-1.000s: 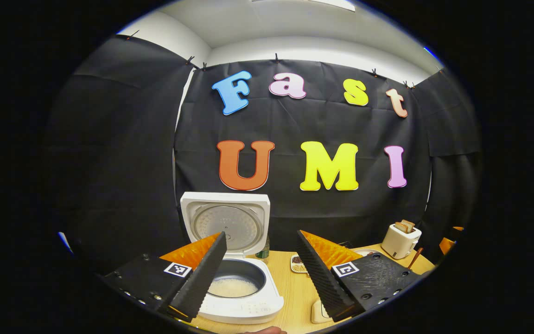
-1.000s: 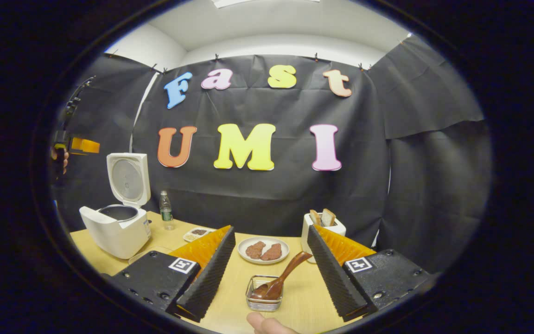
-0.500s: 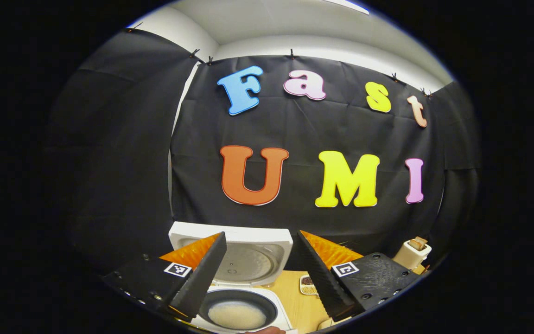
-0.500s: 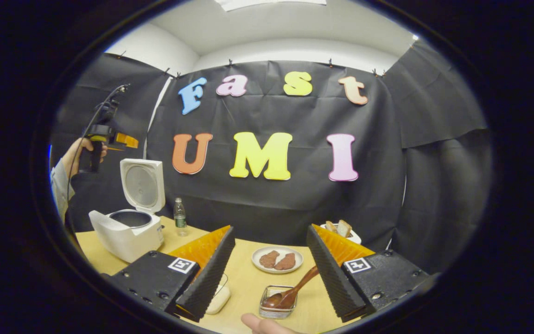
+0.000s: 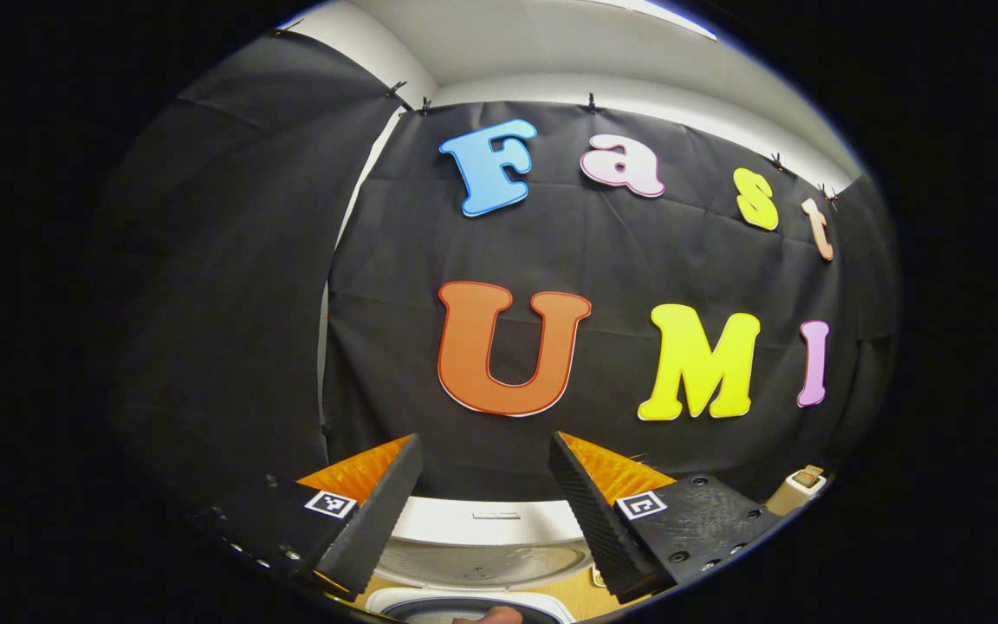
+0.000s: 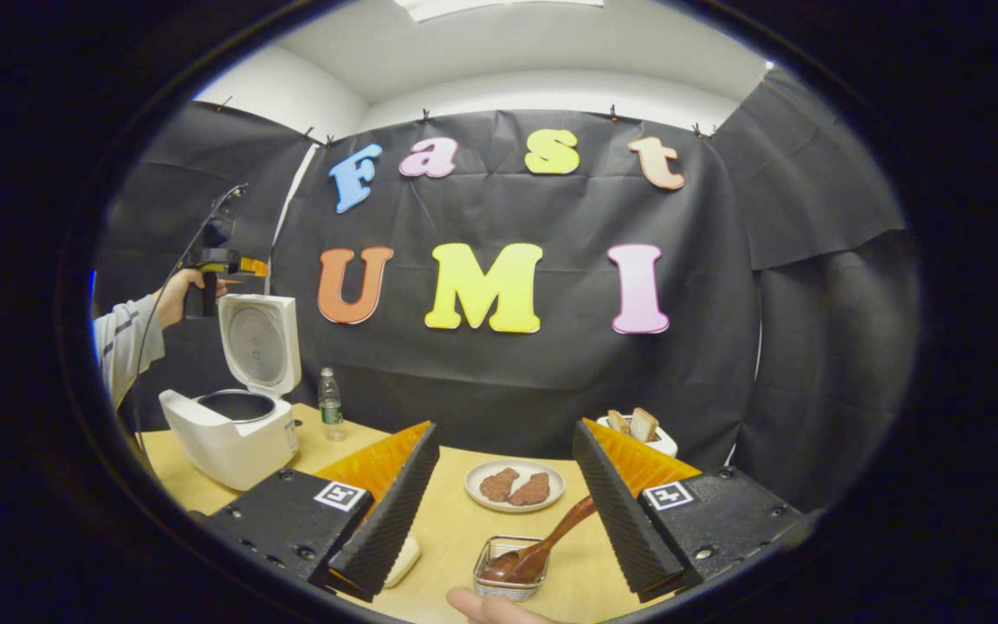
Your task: Close the left gripper, press the button to open the rice cooker; take a wooden spoon from the chopstick holder with the right hand, scoop a spoonful of rice and pour it into the rice cooker, then put the wooden spoon back into the chopstick holder.
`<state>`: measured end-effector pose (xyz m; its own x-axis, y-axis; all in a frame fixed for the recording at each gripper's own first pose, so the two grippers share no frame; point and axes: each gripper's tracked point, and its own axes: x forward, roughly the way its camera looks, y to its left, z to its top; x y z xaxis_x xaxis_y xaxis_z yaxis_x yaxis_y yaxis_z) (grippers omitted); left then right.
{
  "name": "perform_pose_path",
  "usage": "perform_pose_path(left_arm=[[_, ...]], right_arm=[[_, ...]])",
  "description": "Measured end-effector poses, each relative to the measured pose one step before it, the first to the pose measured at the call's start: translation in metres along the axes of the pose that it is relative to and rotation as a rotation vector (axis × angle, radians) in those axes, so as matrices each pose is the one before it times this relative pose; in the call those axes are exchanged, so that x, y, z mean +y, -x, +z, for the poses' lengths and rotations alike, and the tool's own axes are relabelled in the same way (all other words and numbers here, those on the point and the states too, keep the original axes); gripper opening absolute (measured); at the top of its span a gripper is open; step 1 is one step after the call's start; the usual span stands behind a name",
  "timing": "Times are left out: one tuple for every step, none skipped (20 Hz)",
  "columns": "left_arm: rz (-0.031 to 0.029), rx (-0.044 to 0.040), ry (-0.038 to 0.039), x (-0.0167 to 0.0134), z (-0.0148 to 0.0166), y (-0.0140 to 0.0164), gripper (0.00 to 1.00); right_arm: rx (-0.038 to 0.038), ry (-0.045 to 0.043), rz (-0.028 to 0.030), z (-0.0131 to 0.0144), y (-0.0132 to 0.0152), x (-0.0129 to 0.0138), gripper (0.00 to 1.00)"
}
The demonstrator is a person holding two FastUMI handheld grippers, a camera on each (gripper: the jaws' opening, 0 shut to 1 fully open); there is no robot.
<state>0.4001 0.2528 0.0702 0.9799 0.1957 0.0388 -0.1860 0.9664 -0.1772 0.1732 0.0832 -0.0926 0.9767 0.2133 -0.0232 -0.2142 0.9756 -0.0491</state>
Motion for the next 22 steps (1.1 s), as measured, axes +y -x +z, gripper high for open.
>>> perform_pose_path(left_arm=[[-0.0025,0.02886,-0.00457,-0.00003,-0.0091,-0.0082,0.94],[0.00176,0.01182,-0.00793,-0.00159,-0.00421,-0.00358,0.94],[0.00893,0.0137,-0.00628,0.00133,-0.005,-0.00494,0.94],[0.00575,0.02042,-0.0064,0.00068,-0.00477,-0.00263,0.94],[0.02035,0.00234,-0.01693,0.00248,-0.00126,-0.00085,0.94],[-0.0047,0.01304,-0.01181,-0.00029,-0.00337,-0.00108,0.94],[0.01195,0.00974,-0.02203,0.00213,-0.00359,0.00146,0.95],[0.0189,0.02393,-0.0343,0.00351,-0.00268,-0.00115,0.95],[0.01268,0.01862,-0.0195,0.00098,-0.00263,-0.00013,0.95],[-0.00041,0.02003,0.00729,-0.00207,-0.00051,0.00159,0.95],[0.00022,0.02445,0.00946,0.0002,-0.00154,0.0015,0.96],[-0.00463,0.01659,-0.00325,-0.00091,-0.0003,0.00255,1.0],[-0.00321,0.01127,-0.00511,0.00022,-0.00102,0.00258,0.96],[-0.00261,0.01418,0.00106,0.00021,-0.00234,0.00284,0.96],[0.0008,0.0141,0.00393,-0.00049,-0.0032,0.00633,0.96],[-0.00656,0.00906,-0.00703,-0.0004,-0.00569,0.01494,0.97],[-0.0034,0.01444,0.00383,-0.00035,-0.00791,0.0069,0.96],[-0.02808,0.01193,-0.00398,-0.00479,-0.00162,0.00919,1.0],[-0.0173,0.00957,0.00181,-0.00431,-0.00491,0.00816,0.96],[-0.0008,0.0059,0.00349,0.00035,-0.00365,0.00445,0.92],[-0.00218,0.00802,-0.00664,-0.00111,-0.00651,0.00449,0.93],[0.00268,0.00783,0.00666,-0.00046,-0.00765,0.00623,0.93]], right_arm=[[-0.00144,0.00447,-0.006,-0.00048,-0.00122,-0.00125,0.96],[0.00061,0.00323,-0.00515,-0.00056,-0.0003,-0.00029,0.96],[0.00232,0.00107,0.00001,-0.00141,0.00007,0.002,0.96],[0.00372,0.00197,0.00272,-0.00127,0.00075,0.00206,1.0],[0.00436,0.00334,-0.00335,-0.00153,0.00007,0.00047,1.0],[0.00308,0.00391,-0.00789,-0.00033,0.00177,-0.00189,1.0],[0.00046,0.00104,-0.00972,0.00065,0.0029,-0.00285,1.0],[0.00479,-0.00283,-0.01479,0.00029,0.00343,-0.00297,0.97],[0.00471,-0.00771,-0.01253,-0.00053,0.00537,-0.00153,1.0],[0.00284,-0.01014,-0.00498,0.00027,0.00768,-0.00049,1.0],[-0.00185,-0.00997,-0.00066,0.00151,0.00811,0.00132,0.97],[0.00407,-0.00224,-0.0061,-0.00031,0.0085,-0.00129,1.0],[0.00357,0.00612,-0.01112,-0.00139,0.00832,-0.00359,0.96],[-0.00177,0.0096,-0.01386,0.00149,0.00977,-0.0035,1.0],[-0.00495,0.00578,-0.01762,0.00249,0.01056,-0.00475,1.0],[-0.00473,0.00311,-0.01245,0.00203,0.00986,-0.00318,1.0],[-0.00301,-0.00071,-0.00789,0.00081,0.01067,-0.00146,0.96],[-0.00207,-0.00324,-0.00622,0.00011,0.0106,-0.00146,1.0],[0.00192,-0.00198,-0.00622,-0.00239,0.01073,-0.00224,1.0],[0.00505,-0.0021,-0.00801,-0.00337,0.00986,-0.00223,1.0],[0.0064,0.00221,0.00044,-0.00463,0.01056,-0.00123,1.0],[0.00194,0.00463,0.0016,-0.00236,0.00962,0.0004,1.0]])
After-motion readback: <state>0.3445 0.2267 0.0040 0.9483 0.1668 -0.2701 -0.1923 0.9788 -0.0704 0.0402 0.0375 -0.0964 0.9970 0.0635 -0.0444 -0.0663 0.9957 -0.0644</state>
